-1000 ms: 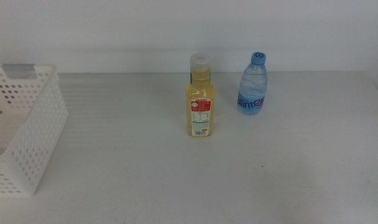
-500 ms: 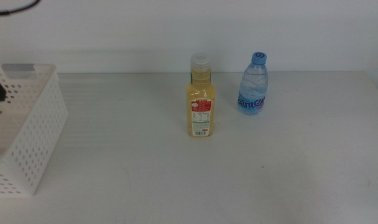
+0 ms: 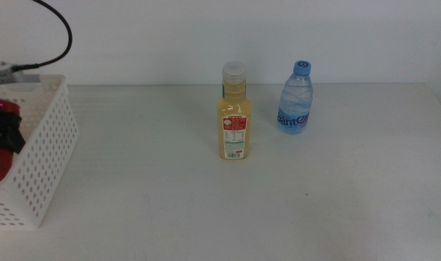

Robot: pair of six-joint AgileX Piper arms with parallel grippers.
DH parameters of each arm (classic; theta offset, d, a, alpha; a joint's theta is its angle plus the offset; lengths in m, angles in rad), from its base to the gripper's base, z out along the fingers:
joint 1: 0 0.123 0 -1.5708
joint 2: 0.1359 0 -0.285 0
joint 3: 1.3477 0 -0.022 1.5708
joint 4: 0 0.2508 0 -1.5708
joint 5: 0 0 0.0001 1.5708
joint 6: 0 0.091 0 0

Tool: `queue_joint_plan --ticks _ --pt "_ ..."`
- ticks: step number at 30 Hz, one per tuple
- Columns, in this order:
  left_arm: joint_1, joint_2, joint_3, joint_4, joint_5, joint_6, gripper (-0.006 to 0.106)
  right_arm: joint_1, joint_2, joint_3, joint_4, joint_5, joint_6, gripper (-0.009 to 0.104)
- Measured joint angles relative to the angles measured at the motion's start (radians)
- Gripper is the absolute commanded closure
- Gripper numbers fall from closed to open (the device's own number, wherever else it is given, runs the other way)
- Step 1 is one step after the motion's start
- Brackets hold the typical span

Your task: Use arms to grab the bottles and put them into the dustbin to the left of the table.

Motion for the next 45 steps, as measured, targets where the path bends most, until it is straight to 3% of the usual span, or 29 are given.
queue_joint_plan --ticks 8,14,17,18,23,37,45 --pt "0.0 0.039 -0.001 0.001 -0.025 0.0 0.104 0.0 0.0 0.0 0.0 0.0 0.0 0.008" --pt "0.0 0.063 -0.001 0.011 -0.027 0.0 0.085 0.0 0.0 0.0 0.0 0.0 0.0 0.008" --pt "0.0 0.066 -0.001 0.016 -0.03 0.0 0.068 0.0 0.0 0.0 0.0 0.0 0.0 0.008" --pt "0.0 0.066 -0.001 0.016 -0.029 0.0 0.039 0.0 0.0 0.0 0.0 0.0 0.0 0.008" --pt "0.0 0.065 -0.007 0.02 -0.026 0.0 0.01 0.0 0.0 0.0 0.0 0.0 0.0 0.008" --pt "-0.011 -0.148 -0.011 0.042 0.013 -0.011 0.01 0.0 0.0 0.0 0.0 0.0 0.0 0.008" --pt "-0.135 -0.432 0.101 0.038 -0.038 -0.039 0.01 0.0 0.0 0.0 0.0 0.0 0.0 0.008"
